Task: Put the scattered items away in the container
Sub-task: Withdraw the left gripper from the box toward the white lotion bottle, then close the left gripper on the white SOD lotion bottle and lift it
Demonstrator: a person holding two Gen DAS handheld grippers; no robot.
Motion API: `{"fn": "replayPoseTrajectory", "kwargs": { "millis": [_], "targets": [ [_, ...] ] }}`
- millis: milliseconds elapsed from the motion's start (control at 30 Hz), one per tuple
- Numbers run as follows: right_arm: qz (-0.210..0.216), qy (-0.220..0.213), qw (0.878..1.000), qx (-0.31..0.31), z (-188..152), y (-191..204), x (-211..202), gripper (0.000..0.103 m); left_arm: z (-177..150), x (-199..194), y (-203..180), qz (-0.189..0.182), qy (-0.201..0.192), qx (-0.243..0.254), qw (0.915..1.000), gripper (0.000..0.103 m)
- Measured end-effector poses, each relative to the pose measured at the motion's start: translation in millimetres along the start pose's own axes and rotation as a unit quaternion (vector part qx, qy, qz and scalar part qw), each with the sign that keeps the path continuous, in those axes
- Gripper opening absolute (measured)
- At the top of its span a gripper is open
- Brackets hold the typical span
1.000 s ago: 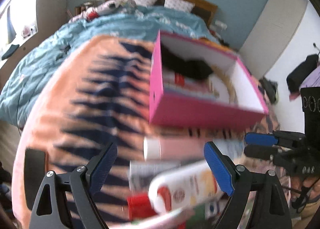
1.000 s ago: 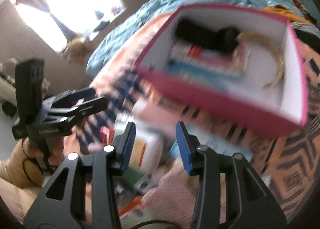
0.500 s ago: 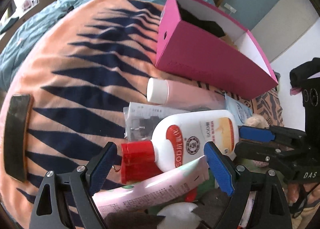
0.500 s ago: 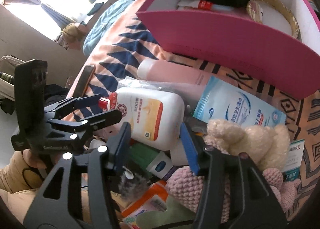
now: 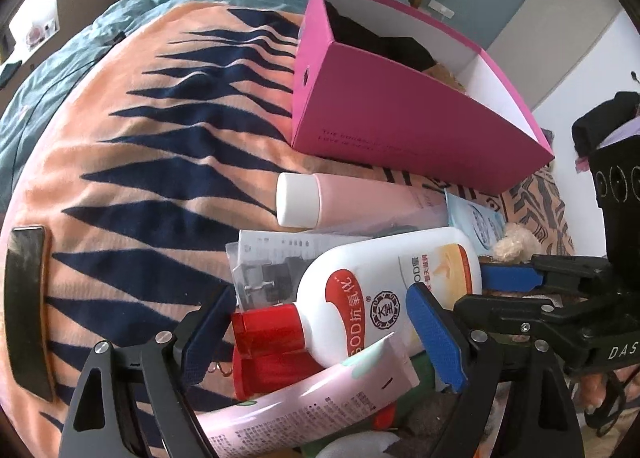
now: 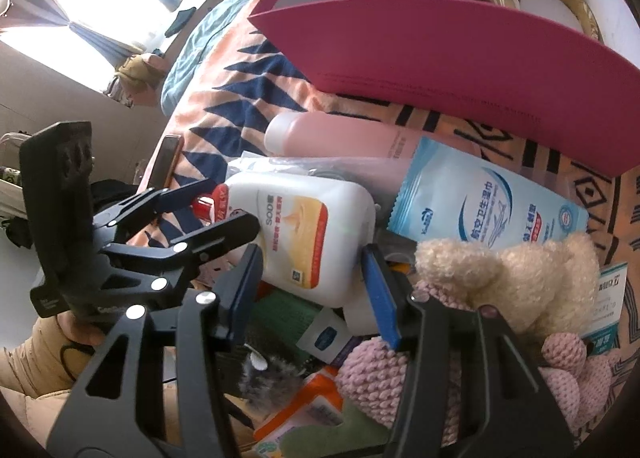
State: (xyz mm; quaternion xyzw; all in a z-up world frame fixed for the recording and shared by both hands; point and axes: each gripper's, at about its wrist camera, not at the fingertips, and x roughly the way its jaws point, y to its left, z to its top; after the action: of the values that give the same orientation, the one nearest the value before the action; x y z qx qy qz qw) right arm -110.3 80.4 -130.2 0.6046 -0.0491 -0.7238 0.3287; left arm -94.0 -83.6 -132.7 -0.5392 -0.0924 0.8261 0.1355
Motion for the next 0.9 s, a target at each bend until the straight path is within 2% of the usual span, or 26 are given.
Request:
{"fn": "replayPoseTrajectory", "kwargs": {
  "millis": [200, 400, 600, 900],
  "targets": [
    [0.0, -0.004, 1.0, 0.006, 0.7, -1.7, 0.1, 0.053, -1.1, -0.7, 4.1, -0.006, -0.001, -0.016, 0.9998, 0.084],
    [-0.001, -0.01, 1.0, 0.014, 0.4, -5.6, -1.1, 0.046, -1.3, -1.7, 2.5, 0.001, 0.008, -0.025, 0.9996, 0.083],
    [0.0, 0.002, 1.0, 0.017, 0.5, -9.0, 3.9, 0.047, -6.5, -3.9, 9.6, -0.014, 0.017, -0.032, 0.9992, 0.08],
    [-0.014, 0.001, 1.0, -0.001, 0.2, -4.6, 6.8, 0.047, -3.7, -4.2, 7.3, -0.006, 0.019, -0.036, 0.9992, 0.079]
  ]
}}
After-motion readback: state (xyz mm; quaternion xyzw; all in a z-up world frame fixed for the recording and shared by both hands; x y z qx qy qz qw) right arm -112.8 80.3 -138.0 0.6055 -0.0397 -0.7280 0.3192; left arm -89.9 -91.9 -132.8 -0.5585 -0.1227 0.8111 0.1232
